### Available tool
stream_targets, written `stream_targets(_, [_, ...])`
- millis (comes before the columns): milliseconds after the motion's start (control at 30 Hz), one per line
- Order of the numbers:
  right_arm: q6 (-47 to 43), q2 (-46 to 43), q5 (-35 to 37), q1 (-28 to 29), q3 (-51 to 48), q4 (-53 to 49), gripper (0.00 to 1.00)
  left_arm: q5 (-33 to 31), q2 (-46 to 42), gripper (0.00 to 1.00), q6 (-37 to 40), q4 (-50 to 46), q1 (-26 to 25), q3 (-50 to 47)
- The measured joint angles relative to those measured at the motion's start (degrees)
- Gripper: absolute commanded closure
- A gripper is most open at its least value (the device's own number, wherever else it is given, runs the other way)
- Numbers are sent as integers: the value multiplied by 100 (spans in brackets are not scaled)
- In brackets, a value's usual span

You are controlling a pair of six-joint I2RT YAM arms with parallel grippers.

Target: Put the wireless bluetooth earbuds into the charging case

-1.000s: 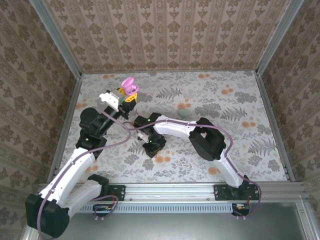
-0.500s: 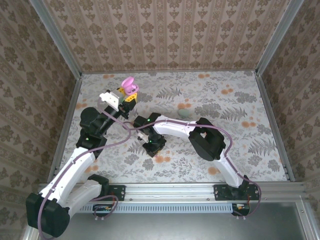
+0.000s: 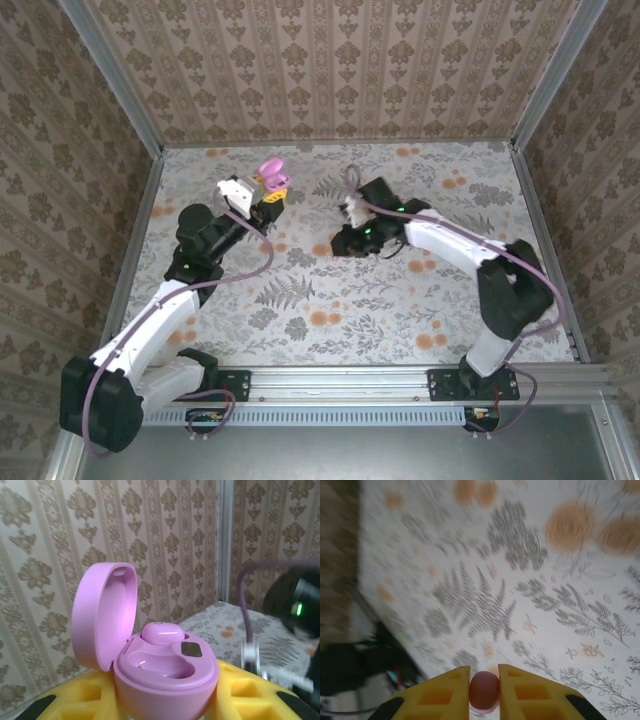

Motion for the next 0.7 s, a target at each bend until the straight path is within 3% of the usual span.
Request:
stream_targets(367, [1768, -1333, -1834, -1410, -935, 2367, 78, 295, 994, 73, -199, 463, -365, 367])
stream_targets(700, [2850, -1749, -2688, -1631, -785, 3482, 77, 671, 1729, 73, -483, 1019, -444, 529])
